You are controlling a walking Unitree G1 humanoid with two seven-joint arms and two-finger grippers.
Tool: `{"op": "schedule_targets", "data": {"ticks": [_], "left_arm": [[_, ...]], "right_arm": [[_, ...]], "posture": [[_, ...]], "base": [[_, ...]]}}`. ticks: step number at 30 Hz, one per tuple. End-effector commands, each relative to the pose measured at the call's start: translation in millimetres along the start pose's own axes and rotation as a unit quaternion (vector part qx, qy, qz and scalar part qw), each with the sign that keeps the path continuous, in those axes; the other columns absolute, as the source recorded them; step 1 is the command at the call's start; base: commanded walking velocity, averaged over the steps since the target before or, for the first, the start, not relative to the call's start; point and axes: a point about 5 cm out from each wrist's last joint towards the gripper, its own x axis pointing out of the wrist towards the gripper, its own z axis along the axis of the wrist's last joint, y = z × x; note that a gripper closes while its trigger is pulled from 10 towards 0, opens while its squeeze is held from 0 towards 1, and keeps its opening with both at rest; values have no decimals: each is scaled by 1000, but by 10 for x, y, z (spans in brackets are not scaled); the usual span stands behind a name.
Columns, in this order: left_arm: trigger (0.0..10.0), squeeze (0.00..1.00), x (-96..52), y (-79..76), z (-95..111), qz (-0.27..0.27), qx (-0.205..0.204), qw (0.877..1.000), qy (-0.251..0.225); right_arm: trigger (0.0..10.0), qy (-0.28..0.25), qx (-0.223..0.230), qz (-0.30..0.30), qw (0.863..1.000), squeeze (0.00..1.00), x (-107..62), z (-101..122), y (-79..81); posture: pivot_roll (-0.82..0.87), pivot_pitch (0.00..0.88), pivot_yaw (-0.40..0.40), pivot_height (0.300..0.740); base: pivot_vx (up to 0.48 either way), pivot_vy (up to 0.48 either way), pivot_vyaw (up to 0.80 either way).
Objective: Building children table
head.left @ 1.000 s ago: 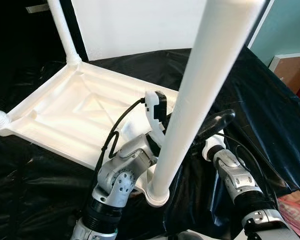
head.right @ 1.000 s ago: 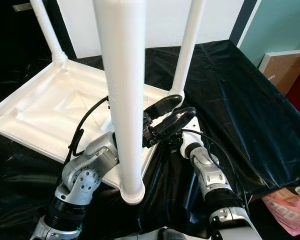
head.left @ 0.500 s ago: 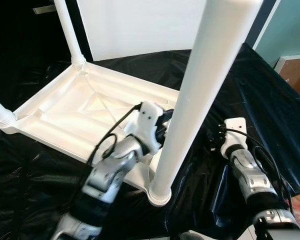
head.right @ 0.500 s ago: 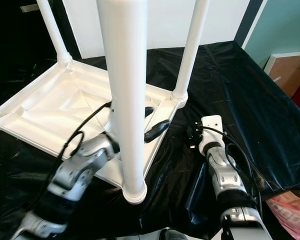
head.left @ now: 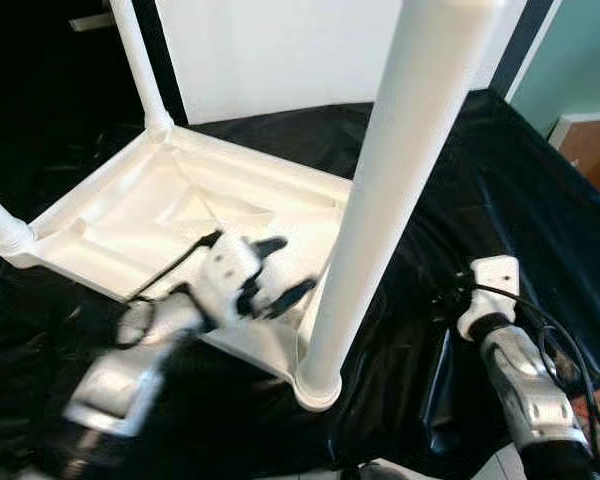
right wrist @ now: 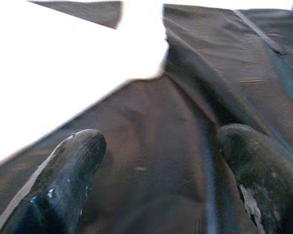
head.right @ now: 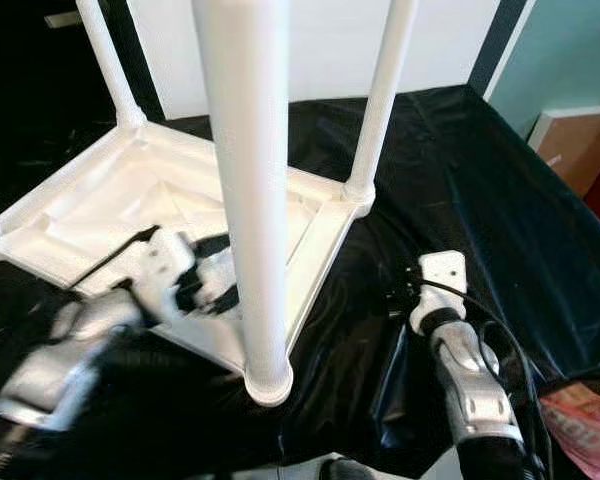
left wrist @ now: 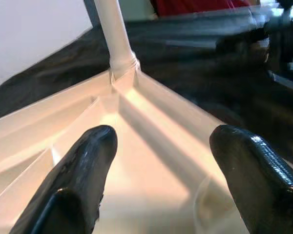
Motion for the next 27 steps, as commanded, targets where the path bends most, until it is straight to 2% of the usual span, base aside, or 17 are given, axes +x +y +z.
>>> {"op": "schedule_targets", "data": {"ticks": [1, 9, 10, 15, 20, 27], "left_arm": [[10000, 0, -34, -33, 32, -21, 23, 1000, -1], [10000, 0, -179, -101, -11, -45, 34, 998, 33], [10000, 0, -212, -169, -34, -71, 43, 995, 46], [10000, 0, -240, -218, -70, -96, 57, 992, 64], [10000, 0, -268, -299, -186, -144, 85, 981, 101], [10000, 0, -324, -318, -174, -158, 74, 979, 108]], "right_arm": [[10000, 1, 5, 15, 1000, 0, -24, 22, 32], [10000, -21, 25, 63, 997, 0, -162, 171, 90], [10000, -17, 25, 90, 995, 0, -263, 203, 104], [10000, -5, 23, 111, 994, 0, -345, 198, 110], [10000, 8, 21, 141, 990, 0, -404, 213, 154], [10000, 12, 24, 148, 989, 0, -468, 249, 175]], "posture": [[-40, 100, -15, 740], [-35, 92, -23, 740], [-34, 90, -28, 740], [-35, 89, -32, 740], [-50, 92, -22, 740], [-63, 96, -13, 740]], "base": [[0, 0, 0], [0, 0, 0], [0, 0, 0], [0, 0, 0], [0, 0, 0], [0, 0, 0]]}}
